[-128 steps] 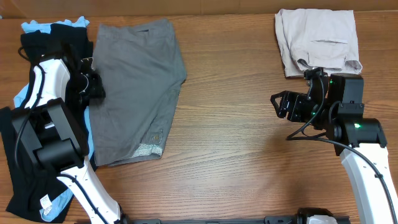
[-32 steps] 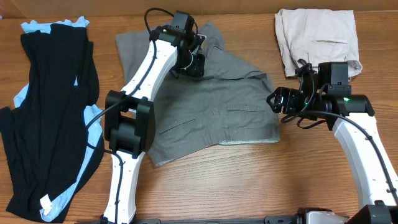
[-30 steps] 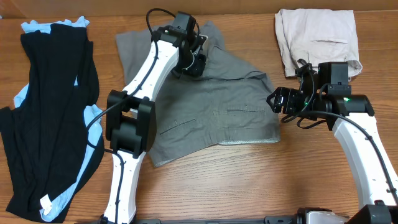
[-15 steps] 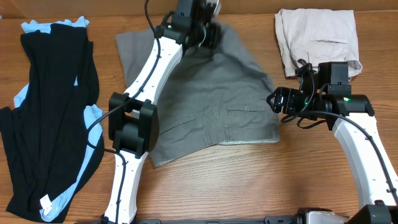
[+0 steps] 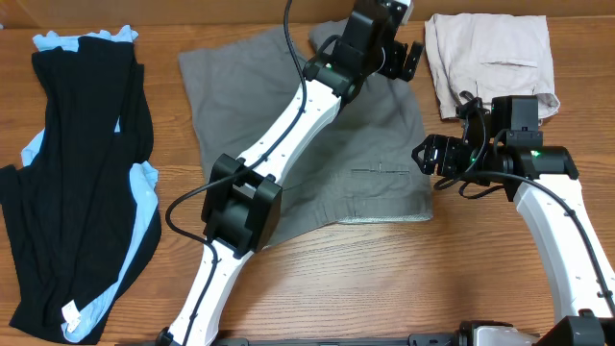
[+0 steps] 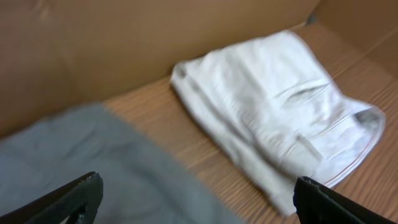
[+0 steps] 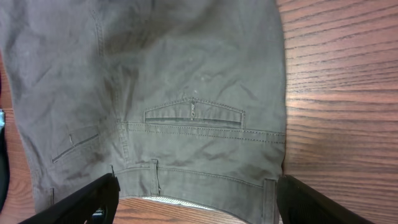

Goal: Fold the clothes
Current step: 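Pull the grey shorts toward the table center with the left gripper, then grasp the near waistband corners of the shorts with both grippers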

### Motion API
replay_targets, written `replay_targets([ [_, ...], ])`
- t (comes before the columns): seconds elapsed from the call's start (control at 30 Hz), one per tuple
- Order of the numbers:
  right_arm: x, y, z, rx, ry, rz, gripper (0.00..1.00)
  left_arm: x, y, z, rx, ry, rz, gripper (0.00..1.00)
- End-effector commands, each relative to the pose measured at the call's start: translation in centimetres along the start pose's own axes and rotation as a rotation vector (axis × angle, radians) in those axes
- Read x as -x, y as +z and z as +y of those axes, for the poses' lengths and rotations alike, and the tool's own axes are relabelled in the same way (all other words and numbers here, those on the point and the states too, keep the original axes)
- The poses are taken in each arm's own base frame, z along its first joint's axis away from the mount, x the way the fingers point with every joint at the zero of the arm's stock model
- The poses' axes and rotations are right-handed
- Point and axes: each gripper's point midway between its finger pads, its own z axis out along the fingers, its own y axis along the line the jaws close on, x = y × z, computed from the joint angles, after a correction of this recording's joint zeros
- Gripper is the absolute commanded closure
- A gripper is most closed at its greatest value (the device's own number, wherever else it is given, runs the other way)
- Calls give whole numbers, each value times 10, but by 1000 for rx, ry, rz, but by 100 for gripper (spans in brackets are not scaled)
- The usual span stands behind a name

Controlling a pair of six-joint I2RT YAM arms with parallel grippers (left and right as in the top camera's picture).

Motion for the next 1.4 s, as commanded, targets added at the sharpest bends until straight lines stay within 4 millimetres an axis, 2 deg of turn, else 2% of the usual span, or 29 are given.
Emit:
replay_targets([
  [0.0, 9, -5, 1, -17, -17, -28, 16, 30, -29, 42, 77, -20, -26, 0],
  [0.13, -1, -5, -11, -82, 5, 9, 18, 42, -92, 70, 145, -73, 74, 0],
  [0.23, -16, -7, -25, -160, 62, 59, 18, 35, -149, 89, 197, -73, 193, 0],
  [0.37, -29, -4, -31, -183, 108, 100, 17, 5, -213, 102, 244, -110, 372, 0],
  [0.47, -36, 2, -34, -184, 122, 112, 17, -32, -241, 107, 266, -171, 538, 0],
  [0.57, -43, 9, -35, -172, 130, 122, 16, -69, -259, 109, 275, -202, 706, 1],
  [0.63, -47, 11, -36, -170, 135, 129, 16, -86, -268, 107, 277, -231, 786, 2],
  [0.87, -46, 13, -37, -169, 133, 122, 13, -114, -287, 98, 323, -361, 889, 9],
  [1.0, -44, 14, -37, -167, 130, 113, 12, -142, -319, 102, 457, -423, 961, 9],
  [1.07, -42, 14, -37, -166, 127, 105, 12, -159, -332, 98, 484, -456, 971, 9],
  [1.27, -38, 16, -37, -163, 123, 93, 12, -212, -339, 75, 401, -503, 885, 11],
  [1.37, -37, 20, -38, -163, 124, 94, 12, -245, -342, 67, 381, -559, 875, 14],
])
